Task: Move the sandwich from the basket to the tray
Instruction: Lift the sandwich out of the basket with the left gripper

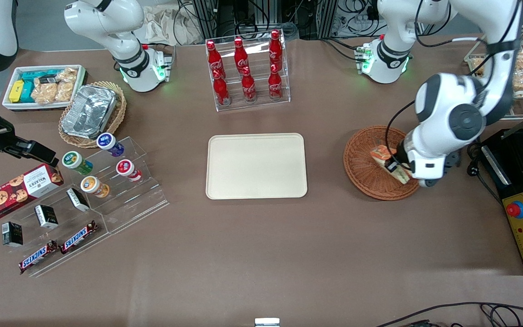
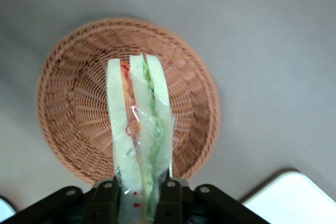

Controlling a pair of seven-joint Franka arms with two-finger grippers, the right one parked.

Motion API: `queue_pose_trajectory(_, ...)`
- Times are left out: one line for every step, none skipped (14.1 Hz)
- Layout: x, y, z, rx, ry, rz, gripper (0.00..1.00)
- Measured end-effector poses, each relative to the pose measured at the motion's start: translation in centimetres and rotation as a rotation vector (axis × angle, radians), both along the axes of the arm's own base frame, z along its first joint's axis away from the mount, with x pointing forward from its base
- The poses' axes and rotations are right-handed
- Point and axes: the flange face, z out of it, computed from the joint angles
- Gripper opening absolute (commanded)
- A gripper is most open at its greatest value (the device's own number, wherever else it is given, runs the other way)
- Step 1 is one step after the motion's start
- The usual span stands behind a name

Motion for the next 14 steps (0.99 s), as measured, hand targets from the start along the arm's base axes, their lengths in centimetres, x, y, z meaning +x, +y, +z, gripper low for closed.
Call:
queue_pose_trajectory(0.5,0.0,2.1,-0.007,-0.009,-0.029,0.0)
queue_pose_trajectory(0.9,-0.1,4.1,-0.014,-0.017,-0.053,0.0)
queue_pose_trajectory(1.1,-0.1,6.0,-0.018,-0.016,-0.076,0.0)
queue_pose_trajectory(1.2,-0.1,7.6,-0.022,-0.009,-0.107,0.0)
queue_pose_trajectory(1.2,-0.1,9.1,-0.028,-0.003,-0.151,0.0)
queue_pose_trajectory(1.2,-0.2,10.4,-0.037,0.001,-0.206,0.0)
queue_pose_trajectory(1.1,-0.5,11.3,-0.046,0.001,-0.264,0.0)
queue_pose_trajectory(1.0,-1.2,11.9,-0.053,-0.003,-0.312,0.0)
queue_pose_trajectory(0.8,-2.3,12.3,-0.057,-0.008,-0.347,0.0)
queue_pose_trajectory(0.5,-3.8,12.5,-0.06,-0.011,-0.376,0.0)
queue_pose_trajectory(0.0,-5.6,12.5,-0.061,-0.011,-0.405,0.0)
queue_pose_trajectory(-0.5,-7.6,12.4,-0.062,-0.011,-0.434,0.0)
queue_pose_trajectory(-1.1,-9.6,12.3,-0.064,-0.011,-0.471,0.0)
queue_pose_trajectory(-1.7,-11.8,12.1,-0.067,-0.013,-0.511,0.0)
